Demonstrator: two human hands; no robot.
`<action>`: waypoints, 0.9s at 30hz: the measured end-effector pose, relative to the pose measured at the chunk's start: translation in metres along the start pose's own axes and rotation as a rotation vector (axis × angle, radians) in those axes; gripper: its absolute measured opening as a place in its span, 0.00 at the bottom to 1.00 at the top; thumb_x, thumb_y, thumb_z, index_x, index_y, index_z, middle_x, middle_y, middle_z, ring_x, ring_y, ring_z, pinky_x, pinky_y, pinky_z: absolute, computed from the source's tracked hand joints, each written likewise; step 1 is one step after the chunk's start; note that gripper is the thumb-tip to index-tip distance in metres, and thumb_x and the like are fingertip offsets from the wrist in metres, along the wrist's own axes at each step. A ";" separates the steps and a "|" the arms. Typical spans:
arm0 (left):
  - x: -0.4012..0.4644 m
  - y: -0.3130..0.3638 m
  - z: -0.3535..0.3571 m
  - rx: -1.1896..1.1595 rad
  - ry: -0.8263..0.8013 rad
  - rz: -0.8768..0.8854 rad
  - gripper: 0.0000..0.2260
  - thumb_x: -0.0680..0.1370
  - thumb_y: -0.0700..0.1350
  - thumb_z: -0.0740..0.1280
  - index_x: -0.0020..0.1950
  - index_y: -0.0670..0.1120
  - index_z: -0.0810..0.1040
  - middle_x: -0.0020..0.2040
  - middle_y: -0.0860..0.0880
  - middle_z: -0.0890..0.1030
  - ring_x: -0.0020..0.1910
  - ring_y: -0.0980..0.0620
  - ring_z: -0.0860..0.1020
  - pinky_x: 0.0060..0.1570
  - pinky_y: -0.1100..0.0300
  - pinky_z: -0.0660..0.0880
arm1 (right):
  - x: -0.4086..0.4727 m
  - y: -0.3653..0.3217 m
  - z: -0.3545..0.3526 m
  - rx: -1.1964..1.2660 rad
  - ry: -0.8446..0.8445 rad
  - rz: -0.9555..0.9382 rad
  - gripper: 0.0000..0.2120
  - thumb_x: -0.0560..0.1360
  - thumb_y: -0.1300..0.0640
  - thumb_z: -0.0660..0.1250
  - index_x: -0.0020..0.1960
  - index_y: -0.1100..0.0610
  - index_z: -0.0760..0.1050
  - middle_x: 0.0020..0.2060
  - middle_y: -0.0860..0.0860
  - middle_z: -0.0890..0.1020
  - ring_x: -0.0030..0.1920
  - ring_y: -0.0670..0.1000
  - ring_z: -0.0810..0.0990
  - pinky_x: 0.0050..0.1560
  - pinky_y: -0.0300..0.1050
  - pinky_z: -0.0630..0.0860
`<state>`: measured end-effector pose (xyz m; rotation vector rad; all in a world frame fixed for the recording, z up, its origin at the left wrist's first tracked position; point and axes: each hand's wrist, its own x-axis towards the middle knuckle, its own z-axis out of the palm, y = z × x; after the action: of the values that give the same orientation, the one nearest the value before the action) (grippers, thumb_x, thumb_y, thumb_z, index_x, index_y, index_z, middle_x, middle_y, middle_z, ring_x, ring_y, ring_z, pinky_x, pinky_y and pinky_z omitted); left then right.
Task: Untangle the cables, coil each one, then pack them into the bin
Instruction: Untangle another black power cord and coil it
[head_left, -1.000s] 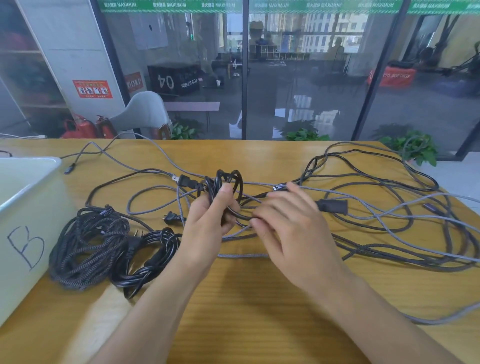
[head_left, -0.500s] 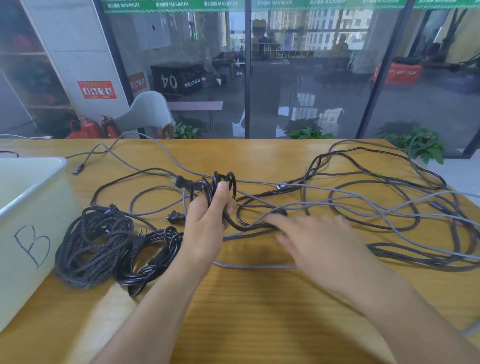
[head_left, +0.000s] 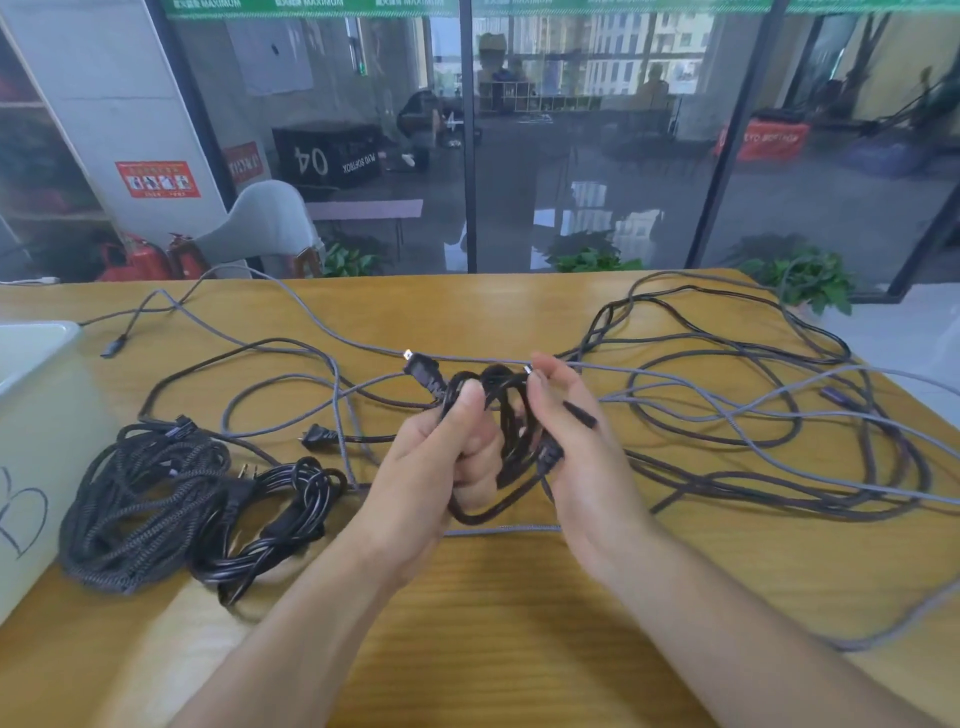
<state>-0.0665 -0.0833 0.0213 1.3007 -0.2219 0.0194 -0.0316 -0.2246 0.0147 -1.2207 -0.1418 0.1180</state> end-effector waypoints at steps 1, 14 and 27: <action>-0.001 0.001 0.002 -0.034 -0.021 -0.022 0.21 0.81 0.58 0.59 0.36 0.47 0.56 0.30 0.51 0.55 0.27 0.53 0.52 0.29 0.58 0.51 | 0.000 0.002 0.001 0.027 -0.045 0.017 0.24 0.71 0.37 0.75 0.65 0.42 0.80 0.64 0.51 0.83 0.69 0.51 0.79 0.77 0.59 0.66; 0.001 -0.001 -0.005 0.086 -0.181 -0.061 0.18 0.83 0.58 0.58 0.41 0.46 0.69 0.34 0.50 0.60 0.30 0.49 0.63 0.40 0.56 0.74 | 0.006 -0.016 -0.006 -0.167 -0.181 -0.103 0.30 0.82 0.43 0.66 0.46 0.73 0.69 0.36 0.62 0.68 0.39 0.56 0.68 0.44 0.51 0.69; 0.000 -0.017 0.008 0.124 -0.167 -0.113 0.19 0.82 0.59 0.61 0.39 0.46 0.72 0.28 0.51 0.56 0.25 0.50 0.55 0.33 0.58 0.65 | 0.006 0.003 -0.014 -0.150 -0.020 -0.110 0.22 0.84 0.52 0.65 0.40 0.69 0.73 0.26 0.63 0.73 0.26 0.50 0.70 0.27 0.37 0.62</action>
<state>-0.0655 -0.0959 0.0074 1.4382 -0.2930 -0.1750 -0.0233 -0.2356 0.0073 -1.3589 -0.2381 0.0243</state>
